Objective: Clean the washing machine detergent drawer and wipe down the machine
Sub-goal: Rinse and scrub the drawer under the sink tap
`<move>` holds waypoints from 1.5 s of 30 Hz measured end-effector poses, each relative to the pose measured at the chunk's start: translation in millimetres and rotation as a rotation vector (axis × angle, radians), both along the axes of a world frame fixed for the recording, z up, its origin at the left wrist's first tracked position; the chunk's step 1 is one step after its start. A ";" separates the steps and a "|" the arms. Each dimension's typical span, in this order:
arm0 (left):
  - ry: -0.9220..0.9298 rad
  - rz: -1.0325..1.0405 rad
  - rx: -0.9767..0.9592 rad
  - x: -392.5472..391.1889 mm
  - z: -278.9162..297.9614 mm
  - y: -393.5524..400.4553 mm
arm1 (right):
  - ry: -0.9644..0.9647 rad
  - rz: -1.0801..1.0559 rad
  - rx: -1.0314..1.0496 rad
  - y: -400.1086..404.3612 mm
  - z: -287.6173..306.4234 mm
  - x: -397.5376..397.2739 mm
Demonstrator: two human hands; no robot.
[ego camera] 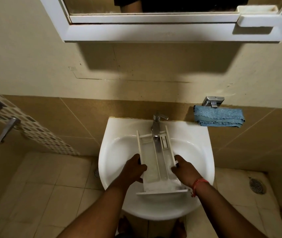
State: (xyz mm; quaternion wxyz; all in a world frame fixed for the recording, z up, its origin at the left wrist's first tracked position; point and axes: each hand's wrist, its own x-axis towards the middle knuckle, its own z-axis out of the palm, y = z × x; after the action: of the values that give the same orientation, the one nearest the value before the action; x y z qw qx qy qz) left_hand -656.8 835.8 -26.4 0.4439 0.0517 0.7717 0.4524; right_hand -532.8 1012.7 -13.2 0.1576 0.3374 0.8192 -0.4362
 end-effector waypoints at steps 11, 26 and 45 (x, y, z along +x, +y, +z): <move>-0.145 -0.127 -0.059 -0.5 6.4 -17.9 | -0.120 0.045 -0.149 6.5 19.6 7.2; -0.101 -0.045 -0.012 5.4 21.5 -36.2 | 0.056 -0.117 -0.472 -1.5 52.4 -0.4; -0.260 0.498 0.230 36.6 18.1 -37.2 | 0.261 -0.200 -0.278 -10.5 39.6 -0.8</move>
State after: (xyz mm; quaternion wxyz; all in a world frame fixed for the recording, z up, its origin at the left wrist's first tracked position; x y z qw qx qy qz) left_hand -620.2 798.6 -8.3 0.4056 -0.1478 0.6411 0.6345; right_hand -533.6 1002.2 26.4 0.0512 0.3328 0.7269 -0.5986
